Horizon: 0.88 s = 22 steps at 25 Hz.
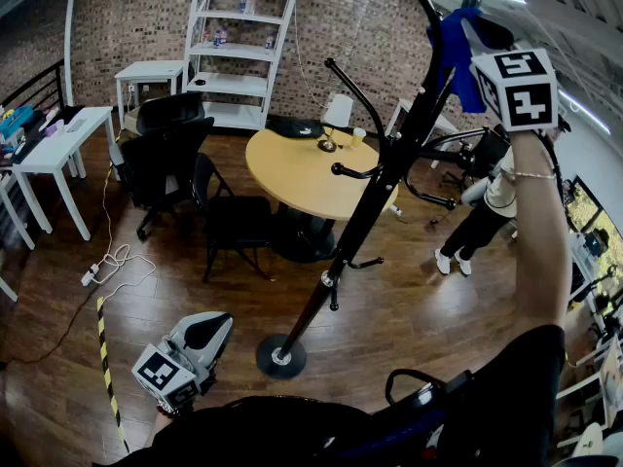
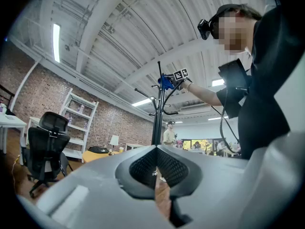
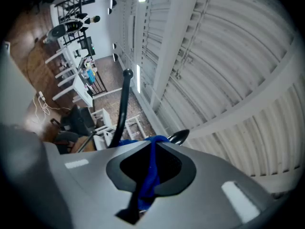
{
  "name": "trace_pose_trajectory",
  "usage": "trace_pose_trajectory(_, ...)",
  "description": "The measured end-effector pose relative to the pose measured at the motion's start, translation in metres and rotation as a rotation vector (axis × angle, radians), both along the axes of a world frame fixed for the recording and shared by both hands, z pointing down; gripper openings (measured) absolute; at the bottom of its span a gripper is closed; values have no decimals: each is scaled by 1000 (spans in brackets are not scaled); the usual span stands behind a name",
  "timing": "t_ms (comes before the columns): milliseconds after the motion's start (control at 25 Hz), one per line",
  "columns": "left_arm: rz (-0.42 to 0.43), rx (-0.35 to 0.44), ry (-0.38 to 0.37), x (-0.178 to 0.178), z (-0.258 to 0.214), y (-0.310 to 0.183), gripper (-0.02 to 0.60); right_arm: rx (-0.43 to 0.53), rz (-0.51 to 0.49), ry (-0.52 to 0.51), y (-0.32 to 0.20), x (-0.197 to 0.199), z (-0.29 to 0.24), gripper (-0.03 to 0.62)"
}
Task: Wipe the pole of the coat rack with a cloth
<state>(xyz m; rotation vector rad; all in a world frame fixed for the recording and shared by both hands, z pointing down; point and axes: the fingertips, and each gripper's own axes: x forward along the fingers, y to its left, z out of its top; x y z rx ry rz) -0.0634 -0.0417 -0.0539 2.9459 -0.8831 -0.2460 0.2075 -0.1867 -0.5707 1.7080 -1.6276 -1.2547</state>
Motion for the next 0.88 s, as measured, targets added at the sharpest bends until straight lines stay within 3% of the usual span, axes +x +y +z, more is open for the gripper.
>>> trace_pose_trajectory(120, 2, -1, -6, 11, -3, 1, -5, -138, -51, -3, -10, -11, 27, 21)
trace_pose_trajectory(320, 23, 0, -36, 25, 3, 8, -5, -148, -125, -35, -1, -2, 52, 21)
trace_pose_trajectory(600, 38, -10, -53, 39, -3, 19, -5, -335, -281, -119, -10, 8, 119, 21)
trace_pose_trajectory(880, 35, -27, -80, 45, 4, 36, -5, -471, -270, -39, -24, 2, 196, 21)
